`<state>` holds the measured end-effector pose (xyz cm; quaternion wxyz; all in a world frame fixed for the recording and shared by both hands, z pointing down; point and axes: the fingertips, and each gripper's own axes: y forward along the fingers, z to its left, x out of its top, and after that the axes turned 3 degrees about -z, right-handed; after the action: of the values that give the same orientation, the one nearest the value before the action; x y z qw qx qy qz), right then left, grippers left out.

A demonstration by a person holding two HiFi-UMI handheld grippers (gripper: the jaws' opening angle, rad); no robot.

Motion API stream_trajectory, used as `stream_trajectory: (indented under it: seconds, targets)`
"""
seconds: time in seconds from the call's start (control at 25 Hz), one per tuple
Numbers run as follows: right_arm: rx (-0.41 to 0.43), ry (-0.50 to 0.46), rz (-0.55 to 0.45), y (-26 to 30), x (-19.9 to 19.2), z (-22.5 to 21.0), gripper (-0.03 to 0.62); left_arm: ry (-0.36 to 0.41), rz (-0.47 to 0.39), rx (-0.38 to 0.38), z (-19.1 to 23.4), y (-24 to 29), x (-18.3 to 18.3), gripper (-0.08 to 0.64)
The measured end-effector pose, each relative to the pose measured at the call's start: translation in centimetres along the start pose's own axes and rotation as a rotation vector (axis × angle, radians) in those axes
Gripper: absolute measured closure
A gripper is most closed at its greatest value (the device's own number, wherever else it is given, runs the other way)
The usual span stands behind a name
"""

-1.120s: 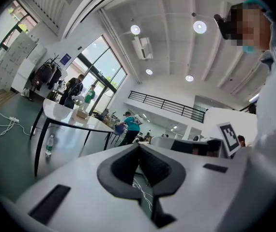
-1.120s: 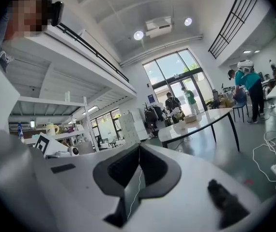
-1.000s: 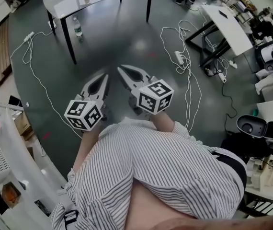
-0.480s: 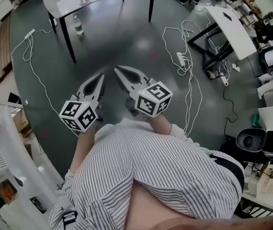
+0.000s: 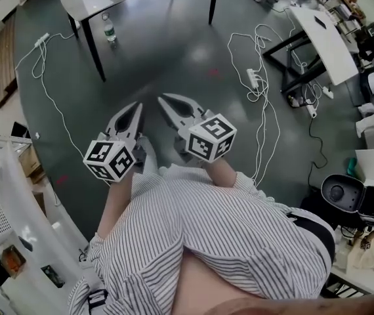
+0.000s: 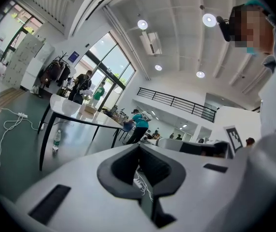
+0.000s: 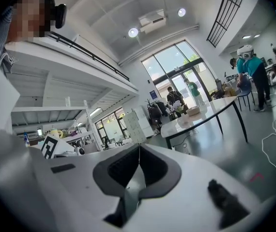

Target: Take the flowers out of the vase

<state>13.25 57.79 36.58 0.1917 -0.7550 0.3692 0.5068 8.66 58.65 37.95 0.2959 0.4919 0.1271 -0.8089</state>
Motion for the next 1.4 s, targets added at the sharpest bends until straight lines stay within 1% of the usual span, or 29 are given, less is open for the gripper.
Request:
stream_trajectory:
  seconds: [0.12, 0.24, 0.36, 0.48, 0.72, 0.8, 0.88, 1.04, 1.16, 1.28, 1.4]
  targets:
    - [-0.006, 0.013, 0.010, 1.5, -0.4, -1.0, 0.577, -0.039, 0.013, -0.012, 1.6, 1.2, -0.1, 0.549]
    - [-0.014, 0.007, 0.004, 3.6, 0.1, -2.4, 0.577, -0.037, 0.024, -0.034, 3.0, 3.0, 0.5, 0.549]
    - [-0.026, 0.004, -0.003, 6.7, 1.1, -3.8, 0.577, -0.046, 0.023, -0.049, 5.4, 4.8, 2.0, 0.549]
    - [-0.042, 0.002, 0.003, 10.4, 2.1, -4.9, 0.577, -0.062, 0.016, -0.062, 8.2, 6.5, 4.3, 0.549]
    - [-0.056, -0.027, 0.001, 17.9, 4.6, -6.1, 0.577, -0.047, 0.004, -0.082, 13.6, 9.8, 9.2, 0.549]
    - [-0.069, -0.032, -0.006, 19.7, 5.4, -6.9, 0.577, -0.048, -0.002, -0.095, 15.1, 10.8, 10.6, 0.549]
    - [-0.085, -0.037, -0.012, 21.5, 5.9, -7.6, 0.577, -0.033, 0.003, -0.110, 16.5, 11.8, 11.7, 0.549]
    - [-0.103, -0.042, -0.013, 25.4, 6.4, -9.0, 0.577, -0.018, 0.026, -0.138, 19.7, 13.7, 13.2, 0.549]
    - [-0.116, -0.061, -0.028, 27.4, 7.4, -9.9, 0.577, 0.000, 0.043, -0.160, 21.4, 15.1, 14.0, 0.549]
    - [-0.152, -0.078, -0.070, 28.3, 8.8, -11.2, 0.577, 0.009, 0.044, -0.164, 22.6, 16.4, 14.8, 0.549]
    - [-0.164, -0.065, -0.067, 29.3, 9.1, -12.3, 0.577, 0.002, 0.035, -0.157, 23.7, 17.2, 15.5, 0.549]
